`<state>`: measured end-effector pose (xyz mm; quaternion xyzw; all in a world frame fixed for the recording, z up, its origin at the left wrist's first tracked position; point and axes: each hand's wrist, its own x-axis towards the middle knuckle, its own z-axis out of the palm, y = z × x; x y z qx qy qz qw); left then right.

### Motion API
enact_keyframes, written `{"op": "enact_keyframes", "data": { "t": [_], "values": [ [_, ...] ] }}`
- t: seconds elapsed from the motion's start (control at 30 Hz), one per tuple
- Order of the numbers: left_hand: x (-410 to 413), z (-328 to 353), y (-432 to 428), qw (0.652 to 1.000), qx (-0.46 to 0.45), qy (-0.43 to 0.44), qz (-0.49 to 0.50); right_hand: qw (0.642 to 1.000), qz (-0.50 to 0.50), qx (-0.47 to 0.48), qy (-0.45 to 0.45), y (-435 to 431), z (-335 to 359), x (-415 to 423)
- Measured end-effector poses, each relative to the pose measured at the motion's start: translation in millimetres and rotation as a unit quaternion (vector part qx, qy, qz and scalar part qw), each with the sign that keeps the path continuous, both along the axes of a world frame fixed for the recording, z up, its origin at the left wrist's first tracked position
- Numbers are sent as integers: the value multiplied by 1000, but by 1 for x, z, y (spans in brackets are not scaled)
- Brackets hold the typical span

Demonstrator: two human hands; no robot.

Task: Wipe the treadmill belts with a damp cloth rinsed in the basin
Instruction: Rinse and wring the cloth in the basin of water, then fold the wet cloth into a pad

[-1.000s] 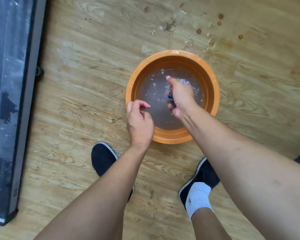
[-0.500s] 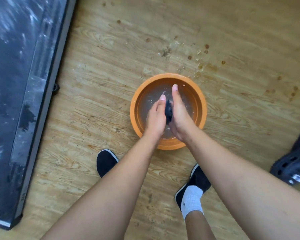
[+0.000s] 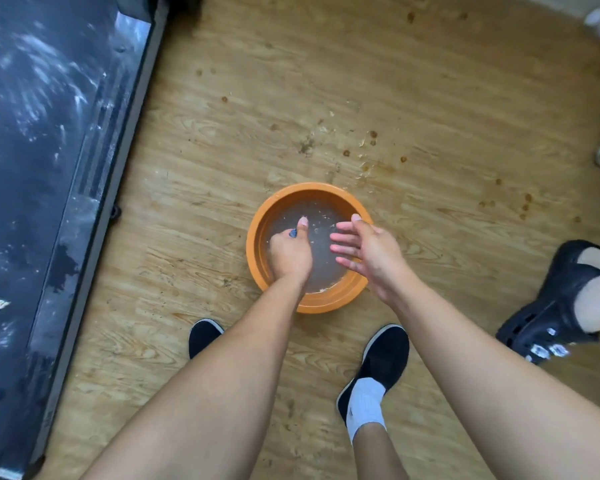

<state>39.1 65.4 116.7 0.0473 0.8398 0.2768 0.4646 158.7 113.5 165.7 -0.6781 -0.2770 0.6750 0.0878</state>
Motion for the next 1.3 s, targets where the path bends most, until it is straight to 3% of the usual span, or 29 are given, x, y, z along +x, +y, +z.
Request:
{"op": "enact_keyframes", "data": {
  "t": [0.23, 0.33, 0.4, 0.5, 0.57, 0.7, 1.0, 1.2, 1.3],
  "values": [
    [-3, 97, 29, 982, -44, 95, -156, 997, 62, -3, -37, 23, 58, -22],
    [-3, 132, 28, 973, -53, 109, -198, 986, 156, 12, -49, 23, 92, -25],
    [-5, 155, 24, 968, -45, 119, -216, 962, 257, 52, -71, 22, 118, -23],
    [-11, 200, 23, 961, -25, 134, -240, 897, 409, 117, -121, 30, 173, -21],
    [-18, 242, 25, 957, -11, 145, -249, 871, 452, 137, -139, 39, 219, -20],
    [-27, 340, 23, 949, 6, 170, -264, 856, 461, 152, -175, 48, 322, -15],
    [-39, 549, -13, 927, 6, 175, -331, 886, 400, 154, -175, 15, 495, -28],
    [-57, 635, -13, 873, 23, 294, -388, 836, 489, 179, -175, 30, 605, -43],
    [-70, 712, 1, 854, 1, 316, -413, 820, 497, 201, -202, 49, 659, -37]
  ]
}}
